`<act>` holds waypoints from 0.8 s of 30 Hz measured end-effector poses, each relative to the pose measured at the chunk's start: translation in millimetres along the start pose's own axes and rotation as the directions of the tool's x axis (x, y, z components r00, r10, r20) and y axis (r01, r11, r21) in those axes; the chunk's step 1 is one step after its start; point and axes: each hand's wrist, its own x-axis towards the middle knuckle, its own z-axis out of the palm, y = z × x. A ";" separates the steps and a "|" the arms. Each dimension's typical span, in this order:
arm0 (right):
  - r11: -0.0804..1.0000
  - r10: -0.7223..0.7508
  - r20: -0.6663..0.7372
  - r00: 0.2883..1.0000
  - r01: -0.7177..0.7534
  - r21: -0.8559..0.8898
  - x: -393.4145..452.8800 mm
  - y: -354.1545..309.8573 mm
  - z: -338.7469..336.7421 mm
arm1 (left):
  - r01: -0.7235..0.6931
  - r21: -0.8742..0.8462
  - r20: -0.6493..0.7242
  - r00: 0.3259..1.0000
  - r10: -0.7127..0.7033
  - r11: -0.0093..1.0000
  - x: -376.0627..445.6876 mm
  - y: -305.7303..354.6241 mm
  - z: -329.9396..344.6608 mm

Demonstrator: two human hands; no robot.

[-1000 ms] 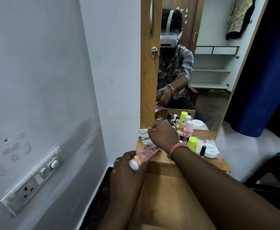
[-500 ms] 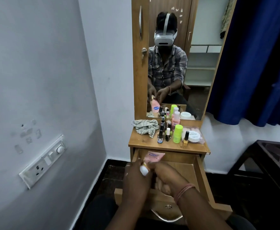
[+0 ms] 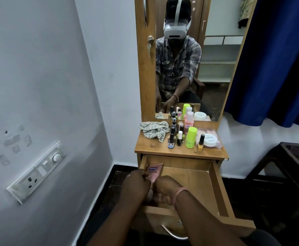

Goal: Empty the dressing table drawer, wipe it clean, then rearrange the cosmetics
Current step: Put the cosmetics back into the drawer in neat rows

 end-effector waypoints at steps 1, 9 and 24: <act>0.999 -0.017 -0.024 1.000 0.017 -0.036 3.2 3.2 2.4 | 0.001 0.008 0.007 1.000 -0.001 1.000 -2.0 -3.0 4.6; 0.966 -0.190 -0.196 0.962 0.148 -0.212 22.9 13.5 11.1 | -0.121 0.152 -0.089 0.987 0.135 0.981 -13.0 -12.1 27.1; 0.730 -0.680 -0.506 0.530 0.435 -0.526 -2.3 -26.3 -14.5 | -0.136 0.158 -0.099 0.983 0.153 0.978 -11.7 -9.8 24.2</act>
